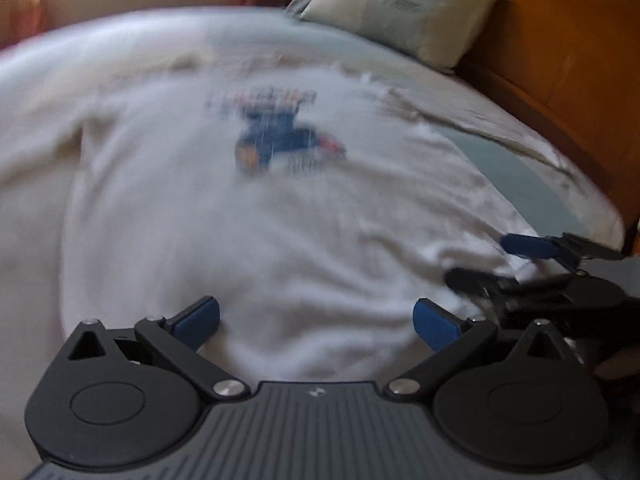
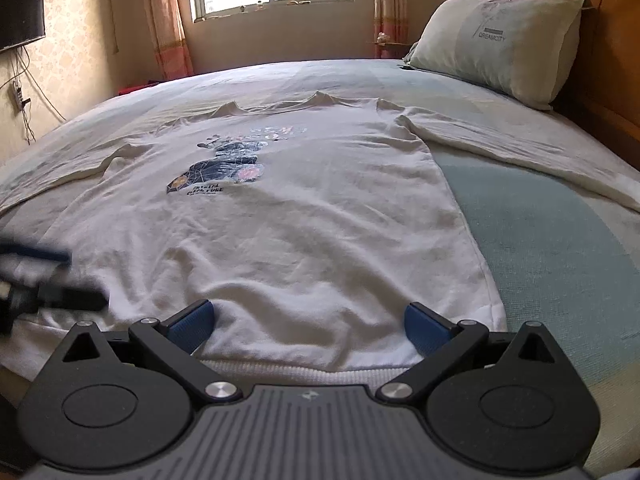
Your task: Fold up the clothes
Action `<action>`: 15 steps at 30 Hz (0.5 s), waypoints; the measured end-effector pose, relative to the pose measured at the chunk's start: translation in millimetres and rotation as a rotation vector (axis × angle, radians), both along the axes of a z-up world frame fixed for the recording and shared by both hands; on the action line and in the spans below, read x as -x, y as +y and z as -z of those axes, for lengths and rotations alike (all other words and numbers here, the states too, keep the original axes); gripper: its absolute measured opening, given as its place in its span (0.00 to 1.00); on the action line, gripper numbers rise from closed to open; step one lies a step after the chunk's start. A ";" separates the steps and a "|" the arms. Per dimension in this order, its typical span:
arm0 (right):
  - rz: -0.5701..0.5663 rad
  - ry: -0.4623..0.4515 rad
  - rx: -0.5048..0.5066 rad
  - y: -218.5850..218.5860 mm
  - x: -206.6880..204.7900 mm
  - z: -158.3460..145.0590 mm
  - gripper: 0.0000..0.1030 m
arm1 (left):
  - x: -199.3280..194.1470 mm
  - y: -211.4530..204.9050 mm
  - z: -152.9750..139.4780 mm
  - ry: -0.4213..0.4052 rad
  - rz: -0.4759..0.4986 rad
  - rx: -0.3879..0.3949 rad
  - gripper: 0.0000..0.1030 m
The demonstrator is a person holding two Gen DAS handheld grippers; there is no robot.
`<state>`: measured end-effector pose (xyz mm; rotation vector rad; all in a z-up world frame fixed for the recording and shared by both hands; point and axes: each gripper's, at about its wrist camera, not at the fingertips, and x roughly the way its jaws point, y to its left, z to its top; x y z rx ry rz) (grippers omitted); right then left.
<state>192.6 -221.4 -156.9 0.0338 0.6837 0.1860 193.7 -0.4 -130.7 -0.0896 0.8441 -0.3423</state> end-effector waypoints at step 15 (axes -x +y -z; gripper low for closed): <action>0.008 0.035 -0.019 -5.3 -0.3 -5.1 1.00 | 9.9 -18.8 -4.2 0.007 -0.089 -0.177 0.99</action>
